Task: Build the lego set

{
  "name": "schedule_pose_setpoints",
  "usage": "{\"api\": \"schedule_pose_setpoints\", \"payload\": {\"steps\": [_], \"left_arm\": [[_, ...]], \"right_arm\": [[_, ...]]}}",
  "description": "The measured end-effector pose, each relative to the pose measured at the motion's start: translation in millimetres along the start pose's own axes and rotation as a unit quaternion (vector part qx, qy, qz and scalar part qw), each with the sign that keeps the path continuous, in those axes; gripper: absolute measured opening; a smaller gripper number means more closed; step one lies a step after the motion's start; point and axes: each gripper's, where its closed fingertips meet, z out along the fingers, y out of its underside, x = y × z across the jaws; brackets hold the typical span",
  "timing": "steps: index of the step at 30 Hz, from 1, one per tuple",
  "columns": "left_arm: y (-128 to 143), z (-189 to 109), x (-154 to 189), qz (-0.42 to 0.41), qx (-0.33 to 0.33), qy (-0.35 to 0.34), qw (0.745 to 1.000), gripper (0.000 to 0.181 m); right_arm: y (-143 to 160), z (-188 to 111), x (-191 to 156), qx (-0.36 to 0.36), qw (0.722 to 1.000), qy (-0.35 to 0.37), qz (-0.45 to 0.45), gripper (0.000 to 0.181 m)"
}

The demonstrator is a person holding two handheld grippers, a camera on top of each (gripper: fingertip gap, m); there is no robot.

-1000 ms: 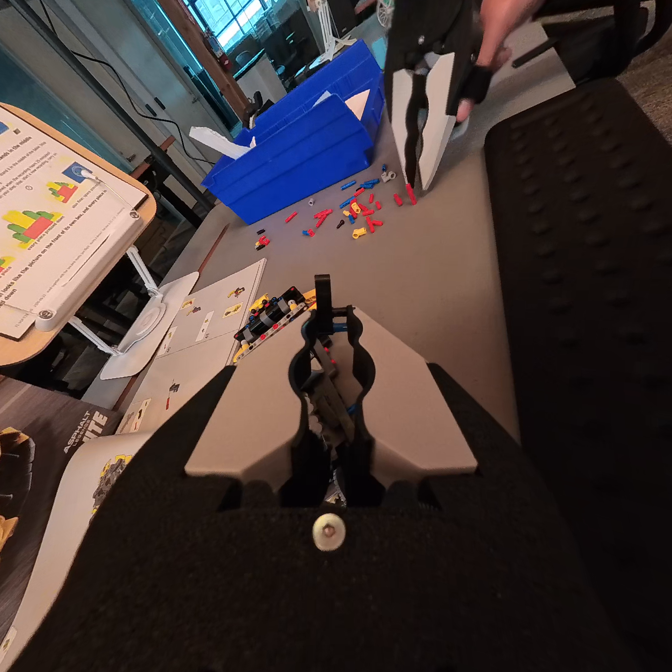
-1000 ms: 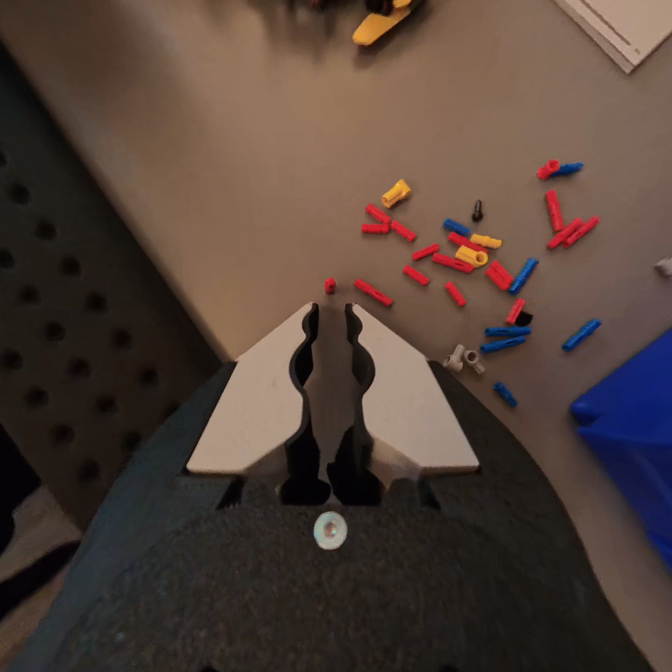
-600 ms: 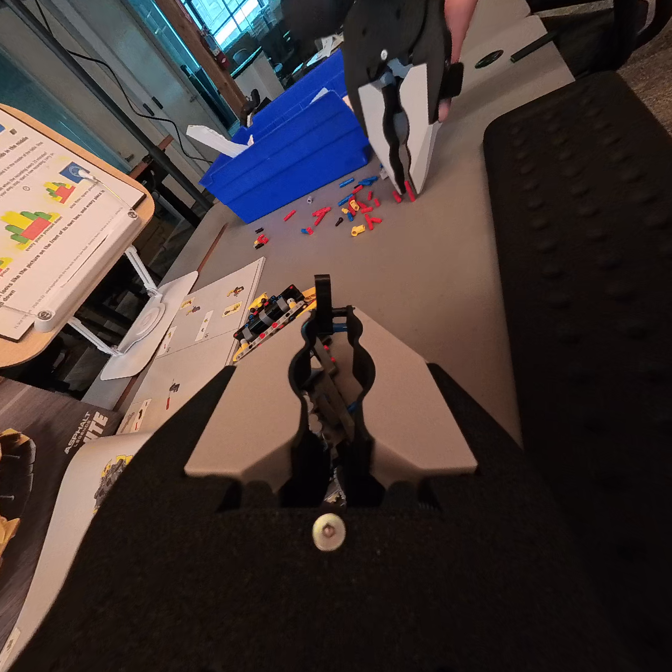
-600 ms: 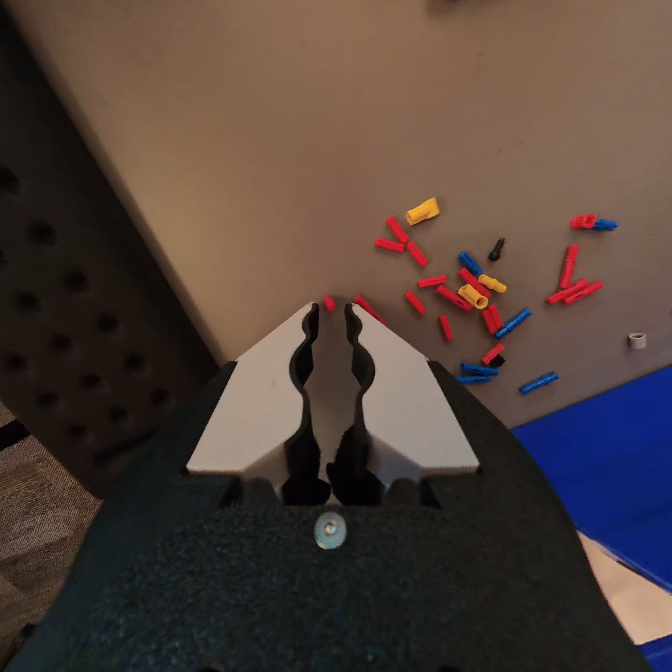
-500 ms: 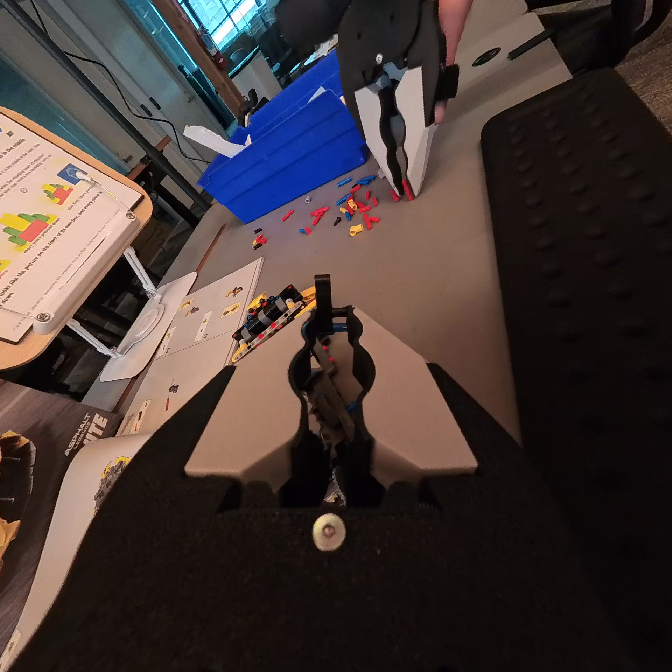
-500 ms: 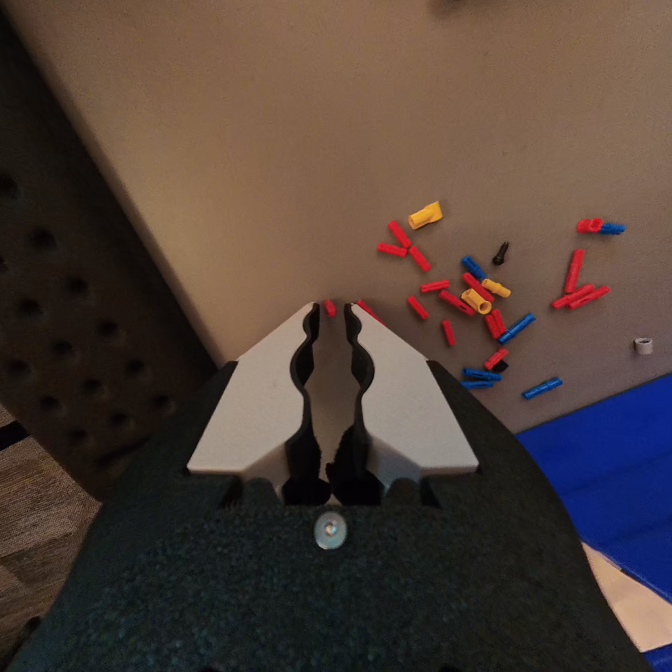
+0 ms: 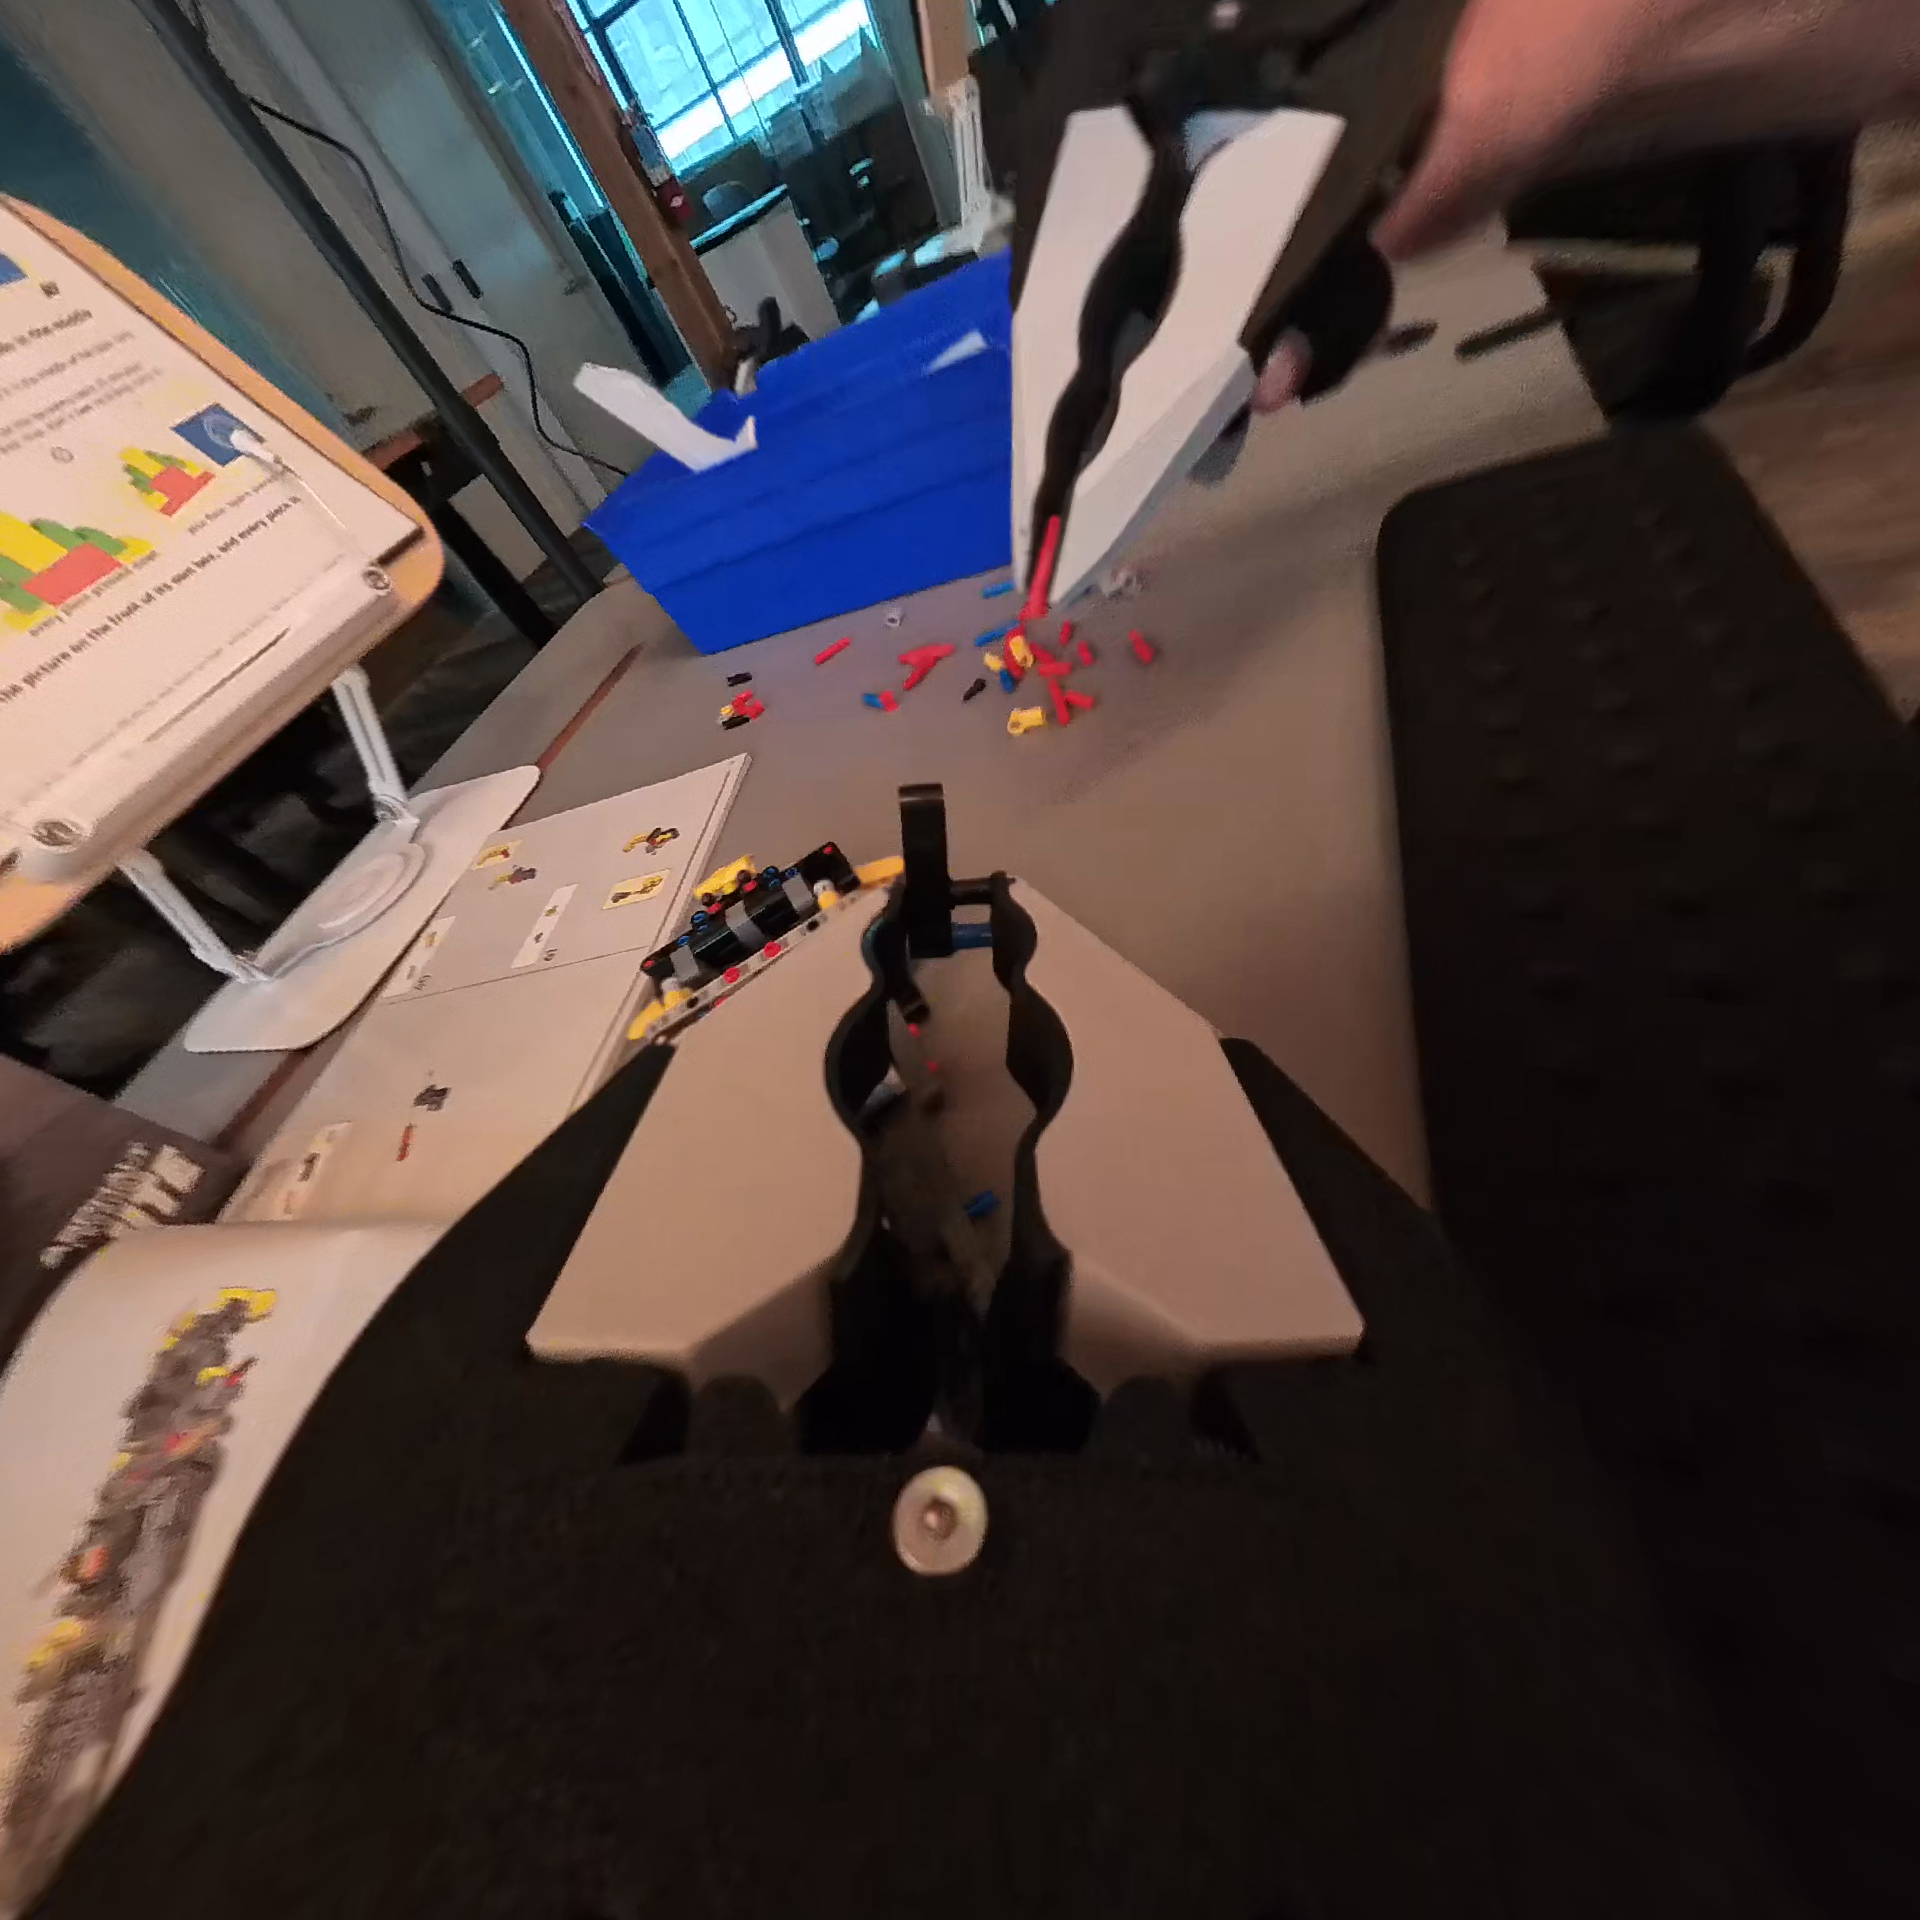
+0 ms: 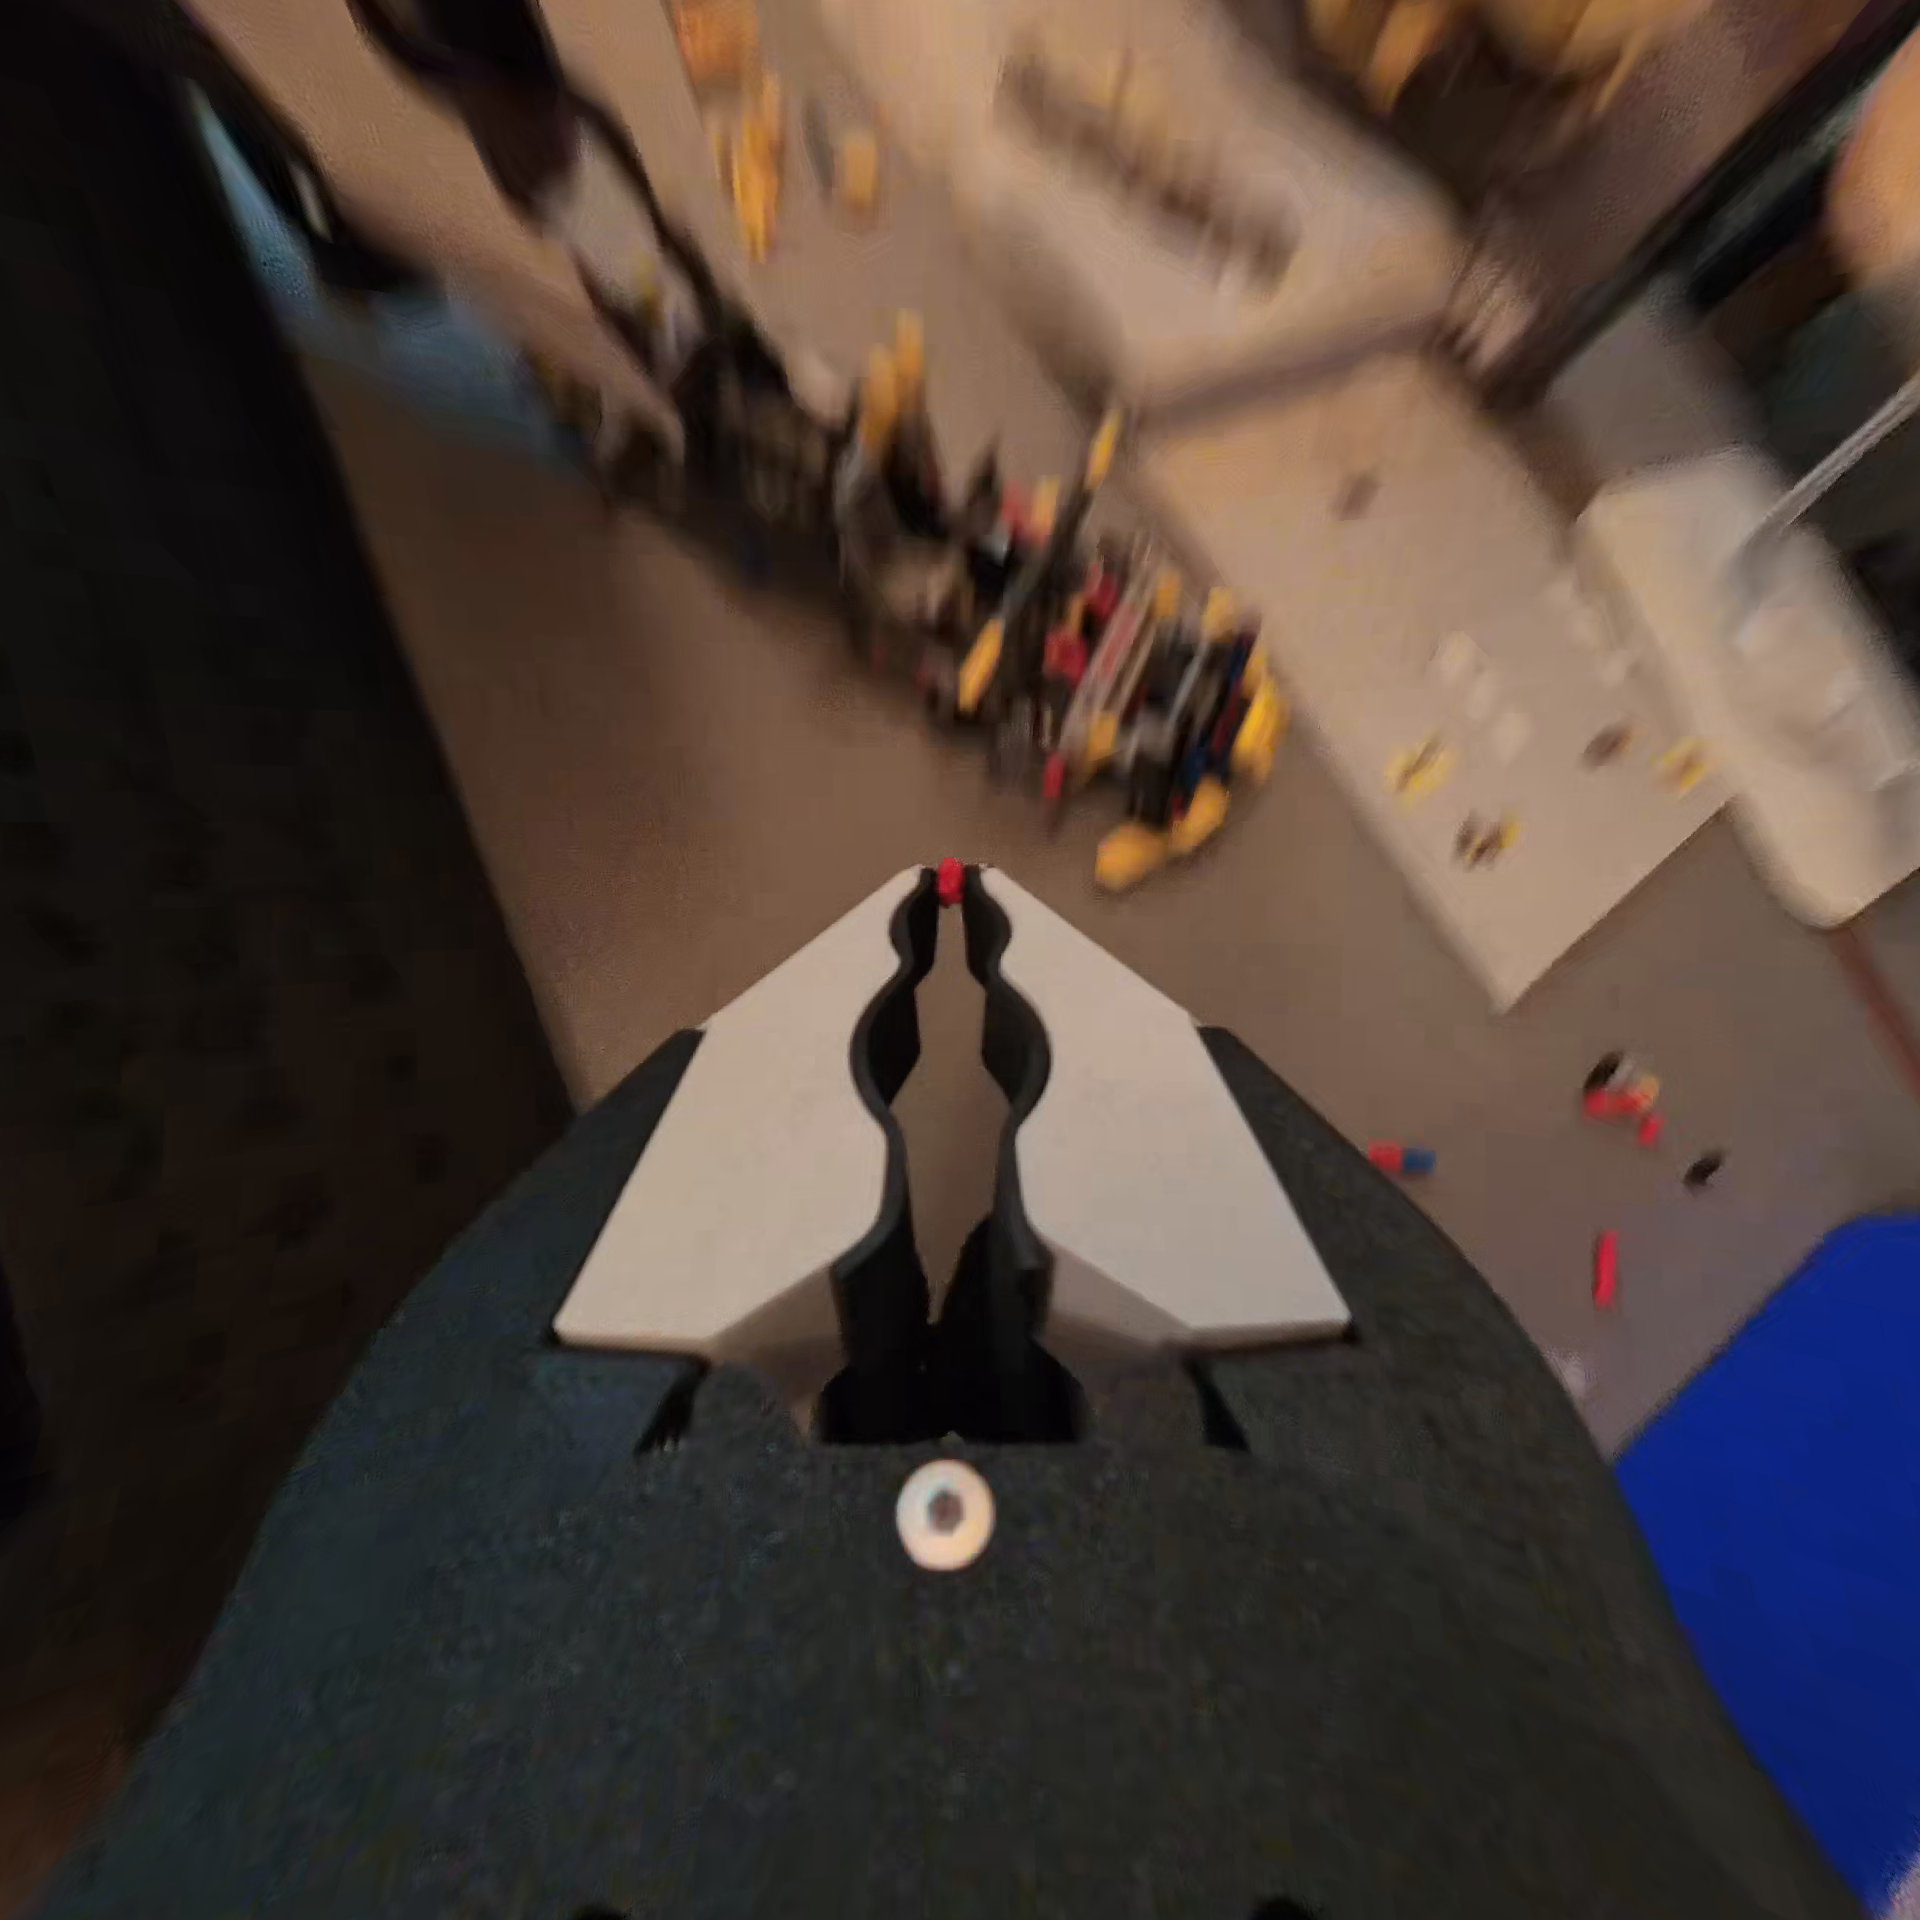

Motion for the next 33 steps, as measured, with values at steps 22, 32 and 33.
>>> {"api": "schedule_pose_setpoints", "payload": {"steps": [22, 32, 33], "left_arm": [[-22, -17, -39, -0.122, 0.072, -0.067, 0.988, 0.016], [-23, -18, -39, -0.123, 0.077, -0.062, 0.987, 0.016], [-23, -18, -39, -0.122, 0.077, -0.064, 0.987, 0.016]], "right_arm": [[-125, 42, -21, 0.311, 0.907, 0.200, 0.201, 0.003], [-124, 43, -19, 0.310, 0.908, 0.210, 0.186, 0.003], [-124, 43, -19, 0.310, 0.908, 0.212, 0.184, 0.003]]}}
